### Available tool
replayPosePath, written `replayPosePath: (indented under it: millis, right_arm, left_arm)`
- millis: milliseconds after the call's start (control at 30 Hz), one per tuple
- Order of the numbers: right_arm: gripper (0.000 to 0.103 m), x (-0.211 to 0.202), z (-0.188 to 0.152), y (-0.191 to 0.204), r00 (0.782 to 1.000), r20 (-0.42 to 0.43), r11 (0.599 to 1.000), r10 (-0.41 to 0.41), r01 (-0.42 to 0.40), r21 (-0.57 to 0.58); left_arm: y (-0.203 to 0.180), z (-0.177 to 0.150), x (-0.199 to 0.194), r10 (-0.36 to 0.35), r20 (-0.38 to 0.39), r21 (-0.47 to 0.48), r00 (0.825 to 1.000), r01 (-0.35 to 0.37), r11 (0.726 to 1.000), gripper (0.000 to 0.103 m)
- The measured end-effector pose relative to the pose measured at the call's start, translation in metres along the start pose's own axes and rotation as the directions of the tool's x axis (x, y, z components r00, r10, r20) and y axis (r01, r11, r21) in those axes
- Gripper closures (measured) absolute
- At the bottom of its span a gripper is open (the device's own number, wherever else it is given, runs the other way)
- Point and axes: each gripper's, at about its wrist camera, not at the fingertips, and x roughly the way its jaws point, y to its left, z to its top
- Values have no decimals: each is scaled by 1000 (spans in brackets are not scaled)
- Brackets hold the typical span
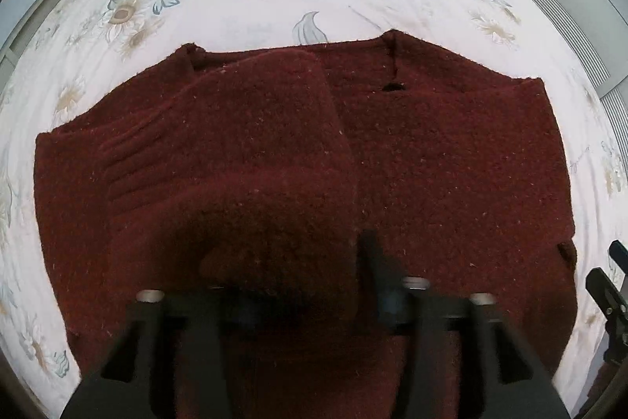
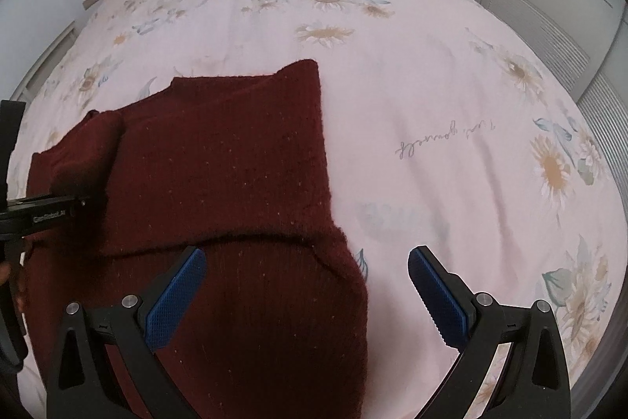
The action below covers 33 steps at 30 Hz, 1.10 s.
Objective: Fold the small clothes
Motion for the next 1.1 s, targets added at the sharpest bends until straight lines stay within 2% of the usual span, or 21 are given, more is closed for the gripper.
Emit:
replayPosePath:
  millis: [33, 67, 100, 233, 333, 500, 667, 800, 933, 967, 1000, 1067, 1100]
  right_arm:
    - [0, 0, -1, -1, 1000, 0, 1000, 4, -4, 6]
    - [0, -1, -1, -1, 1000, 0, 1000, 6, -6, 8]
    - [0, -1, -2, -2, 1000, 0, 1000, 7, -7, 10]
    - [0, -1, -3, -3, 1000, 1, 1000, 10, -10, 9]
    - [0, 0, -5, -2, 1000, -6, 1000, 11, -11, 10]
    - [0, 3, -10, 1, 1000, -16, 1000, 16, -16, 5]
    - [0, 7, -10, 9, 999, -26, 1000, 22, -23, -11]
    - [0, 6, -9, 16, 999, -24, 999, 23, -24, -29]
    - [0, 8, -9, 23, 999, -29, 999, 27, -28, -34]
    - [0, 9, -9, 25, 999, -32, 999, 27, -28, -37]
    - [0, 9, -10, 27, 999, -37, 999, 24, -26, -43]
    - [0, 10, -11, 30, 999, -42, 998, 21, -23, -52]
    - [0, 10, -11, 32, 999, -44, 998, 19, -21, -57]
  left_arm:
    - [1, -1, -1, -2, -4, -2, 1000, 2, 1000, 35]
    - [1, -2, -2, -5, -6, -3, 1000, 5, 1000, 22]
    - [3, -3, -4, -8, -6, -3, 1000, 8, 1000, 14]
    - [11, -14, -13, -33, 0, 12, 999, 33, 999, 1]
    - [24, -28, -19, -49, 4, 23, 999, 49, 999, 1]
    - [57, -51, -21, 11, -22, 48, 1000, -10, 999, 1]
    - [106, -72, -27, 42, -39, 11, 998, -42, 999, 1]
    - [134, -82, -35, 133, -5, 10, 991, -133, 991, 1]
    - [165, -88, -26, 182, -14, 10, 983, -182, 983, 2]
    - [172, -88, -22, 180, -14, -3, 984, -180, 984, 6]
    - [179, -89, -18, 171, -18, -17, 985, -171, 985, 17]
    - [190, -89, -4, 153, -48, -35, 987, -155, 987, 33]
    - [192, -89, -1, 131, -50, -41, 990, -133, 990, 35]
